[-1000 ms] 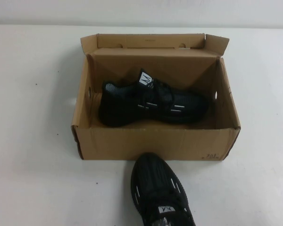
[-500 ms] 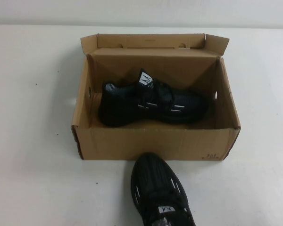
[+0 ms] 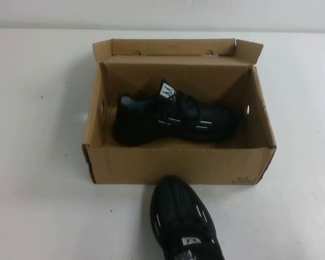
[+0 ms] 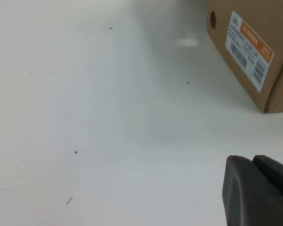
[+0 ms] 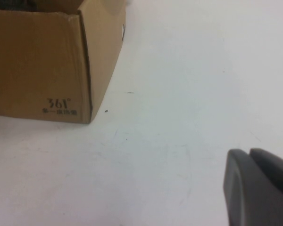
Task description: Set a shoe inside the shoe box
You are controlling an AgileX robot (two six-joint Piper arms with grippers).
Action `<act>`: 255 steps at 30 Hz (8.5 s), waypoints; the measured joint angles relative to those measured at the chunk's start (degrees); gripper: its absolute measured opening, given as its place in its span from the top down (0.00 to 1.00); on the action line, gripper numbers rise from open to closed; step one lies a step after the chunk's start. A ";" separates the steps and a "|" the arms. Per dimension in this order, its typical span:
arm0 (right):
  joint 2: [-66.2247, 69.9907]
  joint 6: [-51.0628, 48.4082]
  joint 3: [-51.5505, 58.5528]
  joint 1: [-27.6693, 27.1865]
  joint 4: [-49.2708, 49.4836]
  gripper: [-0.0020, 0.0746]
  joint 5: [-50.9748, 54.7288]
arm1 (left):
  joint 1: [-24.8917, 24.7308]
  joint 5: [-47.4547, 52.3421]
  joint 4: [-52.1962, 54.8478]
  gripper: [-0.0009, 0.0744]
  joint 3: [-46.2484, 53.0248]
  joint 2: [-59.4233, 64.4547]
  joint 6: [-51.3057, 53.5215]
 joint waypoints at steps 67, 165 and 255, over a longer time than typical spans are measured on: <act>37.85 5.98 -42.12 0.00 24.19 1.00 25.59 | 0.00 7.98 1.40 0.99 -30.22 22.56 -10.32; 89.88 39.02 -67.29 58.55 -7.26 0.57 35.44 | 0.00 27.94 -9.76 0.99 -30.22 23.16 -10.32; 67.35 -6.63 -57.57 58.79 -32.92 0.96 35.17 | 0.00 32.48 -45.96 0.99 -30.22 34.91 13.76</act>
